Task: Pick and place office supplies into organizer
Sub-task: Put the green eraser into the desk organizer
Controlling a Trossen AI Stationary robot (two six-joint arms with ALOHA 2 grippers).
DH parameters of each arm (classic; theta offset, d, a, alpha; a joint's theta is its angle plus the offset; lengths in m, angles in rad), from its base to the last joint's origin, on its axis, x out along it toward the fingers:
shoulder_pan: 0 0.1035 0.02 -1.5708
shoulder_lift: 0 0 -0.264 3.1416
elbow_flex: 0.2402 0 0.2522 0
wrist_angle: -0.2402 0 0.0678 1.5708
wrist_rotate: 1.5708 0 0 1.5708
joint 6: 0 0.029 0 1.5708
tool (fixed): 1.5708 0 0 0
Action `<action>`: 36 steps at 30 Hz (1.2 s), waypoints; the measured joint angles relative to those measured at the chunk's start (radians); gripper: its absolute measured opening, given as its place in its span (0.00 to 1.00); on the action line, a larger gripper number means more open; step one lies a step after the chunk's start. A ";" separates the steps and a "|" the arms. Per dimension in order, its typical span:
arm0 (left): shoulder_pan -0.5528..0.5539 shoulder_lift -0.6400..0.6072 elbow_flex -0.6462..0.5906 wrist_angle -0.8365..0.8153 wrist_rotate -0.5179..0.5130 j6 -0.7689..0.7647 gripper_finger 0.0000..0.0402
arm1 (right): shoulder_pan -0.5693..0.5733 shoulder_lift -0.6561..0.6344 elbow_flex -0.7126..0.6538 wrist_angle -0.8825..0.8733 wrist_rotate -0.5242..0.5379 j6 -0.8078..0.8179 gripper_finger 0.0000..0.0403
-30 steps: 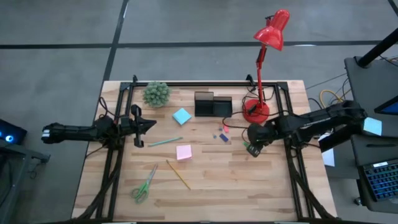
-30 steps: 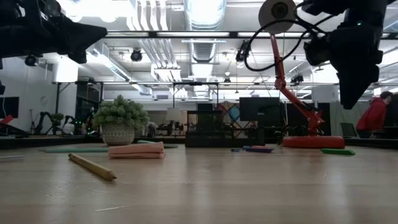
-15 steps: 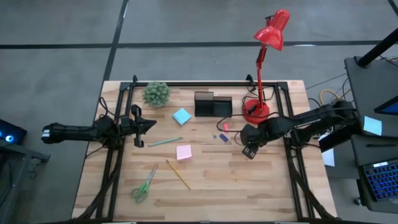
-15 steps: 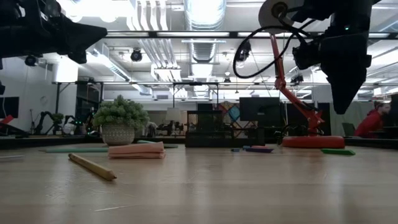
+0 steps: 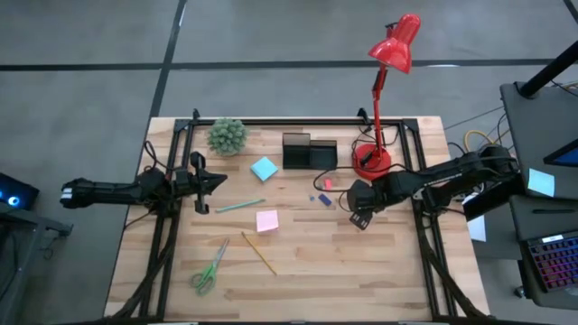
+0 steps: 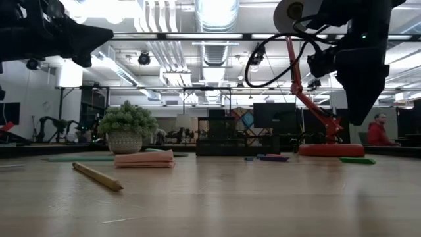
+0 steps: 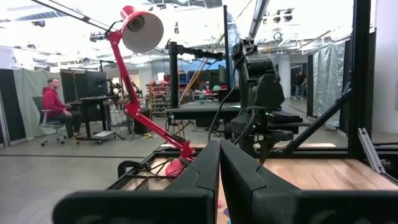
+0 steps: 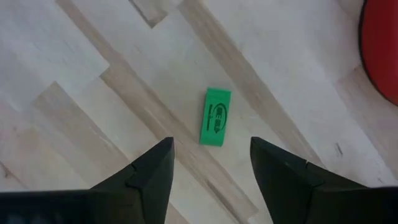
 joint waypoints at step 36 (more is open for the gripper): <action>0.000 0.002 0.000 -0.003 0.000 0.000 0.00 | -0.039 0.065 -0.105 0.144 0.004 0.050 0.50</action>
